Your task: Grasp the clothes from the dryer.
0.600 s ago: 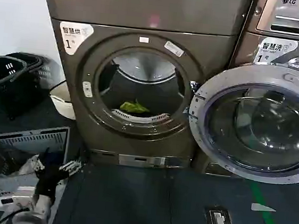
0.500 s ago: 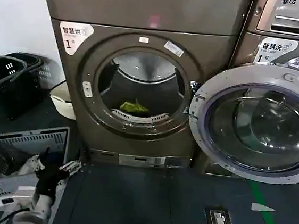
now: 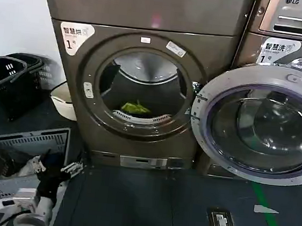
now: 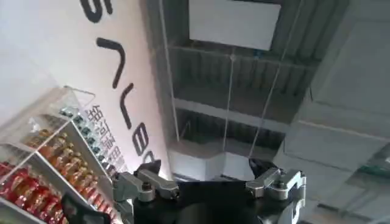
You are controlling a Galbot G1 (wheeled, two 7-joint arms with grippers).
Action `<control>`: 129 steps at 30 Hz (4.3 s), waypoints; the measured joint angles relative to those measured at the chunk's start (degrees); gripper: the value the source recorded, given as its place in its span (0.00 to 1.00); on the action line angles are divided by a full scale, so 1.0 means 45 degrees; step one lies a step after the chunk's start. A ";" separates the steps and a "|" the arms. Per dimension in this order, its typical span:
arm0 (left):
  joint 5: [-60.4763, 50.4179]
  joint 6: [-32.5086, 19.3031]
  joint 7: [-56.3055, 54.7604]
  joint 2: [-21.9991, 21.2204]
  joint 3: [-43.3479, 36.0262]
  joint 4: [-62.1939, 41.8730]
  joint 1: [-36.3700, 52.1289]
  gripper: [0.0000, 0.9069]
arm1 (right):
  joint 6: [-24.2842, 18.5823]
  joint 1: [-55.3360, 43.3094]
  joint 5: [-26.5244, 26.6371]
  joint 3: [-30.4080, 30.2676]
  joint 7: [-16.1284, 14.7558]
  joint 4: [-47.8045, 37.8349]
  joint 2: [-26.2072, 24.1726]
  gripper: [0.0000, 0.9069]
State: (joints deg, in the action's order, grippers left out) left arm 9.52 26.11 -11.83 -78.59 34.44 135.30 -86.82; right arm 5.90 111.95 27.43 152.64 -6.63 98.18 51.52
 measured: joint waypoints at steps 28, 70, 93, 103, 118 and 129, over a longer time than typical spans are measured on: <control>-0.0044 -0.0006 -0.0002 -0.0013 -0.0013 0.0067 -0.0045 1.00 | 0.0293 -0.0050 -0.0015 -0.0070 0.0192 -0.0301 -0.0152 1.00; -0.0078 0.0017 0.0013 -0.0013 -0.0167 -0.0220 0.0165 1.00 | -0.0284 -0.0143 0.0186 -0.0181 -0.0471 -0.0144 0.0035 1.00; 0.0029 0.0143 0.0090 0.0448 -0.0537 -0.0602 0.0819 1.00 | -0.0298 0.0013 0.0275 0.0045 -0.0616 -0.0099 0.0099 1.00; 0.0003 0.0148 0.0100 0.0556 -0.0856 -0.0847 0.1113 1.00 | -0.0269 0.0112 0.0276 0.0147 -0.0574 -0.0047 0.0162 1.00; -0.0048 0.0147 0.0103 0.0578 -0.1142 -0.1041 0.1309 1.00 | -0.0262 0.0136 0.0276 0.0167 -0.0585 -0.0012 0.0179 1.00; -0.0115 0.0116 0.0108 0.0591 -0.1216 -0.1053 0.1297 1.00 | -0.0241 0.0177 0.0293 0.0131 -0.0548 0.0088 0.0319 1.00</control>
State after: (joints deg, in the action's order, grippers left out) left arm 9.01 26.63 -11.34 -75.93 28.97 130.56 -80.99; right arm 4.81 112.75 28.75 153.22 -9.10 98.57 52.96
